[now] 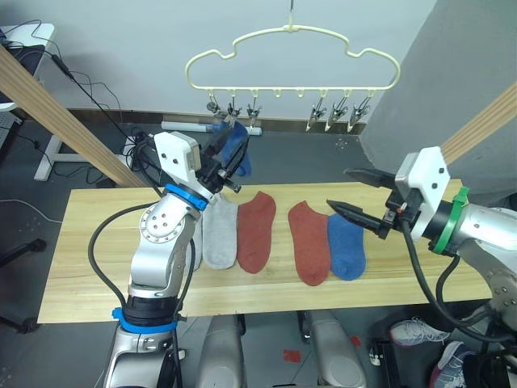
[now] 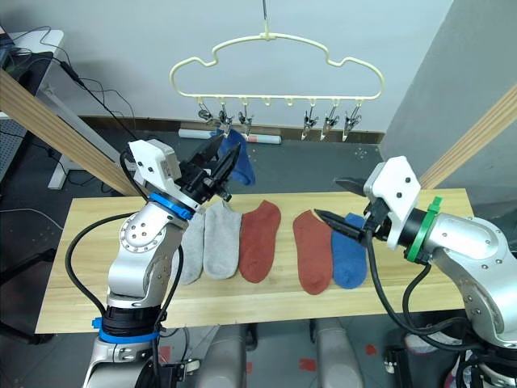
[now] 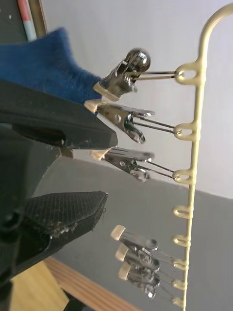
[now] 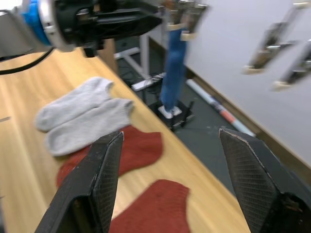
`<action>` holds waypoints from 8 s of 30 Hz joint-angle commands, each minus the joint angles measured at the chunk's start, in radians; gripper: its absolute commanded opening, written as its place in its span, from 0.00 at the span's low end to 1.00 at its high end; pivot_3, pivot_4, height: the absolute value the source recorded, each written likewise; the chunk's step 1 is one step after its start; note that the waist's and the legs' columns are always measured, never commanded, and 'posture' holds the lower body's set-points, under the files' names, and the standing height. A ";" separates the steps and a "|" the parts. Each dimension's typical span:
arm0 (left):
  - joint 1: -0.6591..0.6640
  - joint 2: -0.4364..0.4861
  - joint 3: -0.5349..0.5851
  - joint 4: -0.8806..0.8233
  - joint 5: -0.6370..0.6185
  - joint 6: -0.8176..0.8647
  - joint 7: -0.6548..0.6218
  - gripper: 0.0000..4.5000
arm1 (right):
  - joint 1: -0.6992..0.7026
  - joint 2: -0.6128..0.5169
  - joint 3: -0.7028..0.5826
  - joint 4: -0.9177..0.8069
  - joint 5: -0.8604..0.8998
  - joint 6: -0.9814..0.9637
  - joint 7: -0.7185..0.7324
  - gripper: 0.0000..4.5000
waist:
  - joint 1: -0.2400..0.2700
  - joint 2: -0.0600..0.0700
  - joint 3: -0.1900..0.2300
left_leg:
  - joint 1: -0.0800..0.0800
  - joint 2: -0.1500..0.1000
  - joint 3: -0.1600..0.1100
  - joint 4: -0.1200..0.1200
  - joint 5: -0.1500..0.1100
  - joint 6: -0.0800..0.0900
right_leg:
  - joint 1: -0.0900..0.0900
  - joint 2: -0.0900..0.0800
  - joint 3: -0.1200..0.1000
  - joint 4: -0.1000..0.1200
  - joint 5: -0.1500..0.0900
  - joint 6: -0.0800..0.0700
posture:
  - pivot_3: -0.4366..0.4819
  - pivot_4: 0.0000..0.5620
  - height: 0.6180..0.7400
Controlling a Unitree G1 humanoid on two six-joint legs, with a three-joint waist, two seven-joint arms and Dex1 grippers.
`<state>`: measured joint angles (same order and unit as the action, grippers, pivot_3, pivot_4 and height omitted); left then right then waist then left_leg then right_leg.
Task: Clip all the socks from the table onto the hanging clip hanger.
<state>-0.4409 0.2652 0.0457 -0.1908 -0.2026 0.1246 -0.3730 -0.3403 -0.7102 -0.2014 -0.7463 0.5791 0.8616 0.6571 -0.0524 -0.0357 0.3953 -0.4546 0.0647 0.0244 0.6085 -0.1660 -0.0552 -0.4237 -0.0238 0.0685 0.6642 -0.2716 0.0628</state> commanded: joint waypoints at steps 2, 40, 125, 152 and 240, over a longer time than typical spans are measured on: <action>-0.013 -0.022 0.005 -0.001 0.021 -0.042 0.041 0.36 | -0.001 -0.023 -0.061 -0.039 0.041 0.009 -0.036 0.73 | -0.003 0.000 0.000 | 0.000 0.000 0.000 0.000 0.000 0.000 | 0.000 0.000 0.000 0.000 0.000 0.000 | 0.31 0.70 1.00; -0.229 -0.122 0.013 0.233 0.033 -0.116 0.148 0.36 | -0.025 -0.089 -0.121 -0.027 0.257 0.027 -0.140 0.73 | -0.008 0.000 0.000 | 0.000 0.000 0.000 0.002 0.000 0.000 | 0.001 0.000 0.000 0.000 0.003 -0.004 | 0.27 0.69 1.00; -0.250 -0.028 0.054 0.122 -0.130 0.110 -0.034 0.03 | 0.192 0.232 0.235 0.327 -0.452 -0.246 -0.285 0.00 | -0.006 -0.001 -0.001 | 0.002 0.000 -0.001 0.004 0.002 -0.002 | -0.001 0.001 0.001 0.012 0.000 0.001 | 0.33 0.72 1.00; -0.303 -0.006 0.098 0.039 -0.310 0.356 -0.059 0.03 | -0.265 0.419 0.462 0.709 -0.473 -0.675 0.005 0.00 | -0.021 -0.001 0.000 | 0.000 -0.001 -0.007 0.005 0.004 -0.006 | -0.001 0.001 -0.004 0.014 0.003 -0.004 | 0.33 0.69 1.00; 0.020 -0.110 -0.082 0.000 0.054 -0.056 0.068 0.29 | 0.000 -0.036 -0.029 -0.010 0.022 -0.024 0.006 0.50 | -0.005 -0.002 -0.001 | 0.001 -0.001 -0.009 0.005 0.005 -0.003 | 0.001 0.002 -0.005 0.013 0.001 -0.001 | 0.31 0.64 1.00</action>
<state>-0.4140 0.1597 -0.0329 -0.1704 -0.1534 0.0968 -0.3134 -0.3367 -0.7367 -0.2072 -0.7243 0.5756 0.8448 0.6707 -0.0579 -0.0372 0.3941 -0.4541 0.0635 0.0149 0.6135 -0.1614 -0.0586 -0.4231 -0.0221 0.0639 0.6772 -0.2709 0.0620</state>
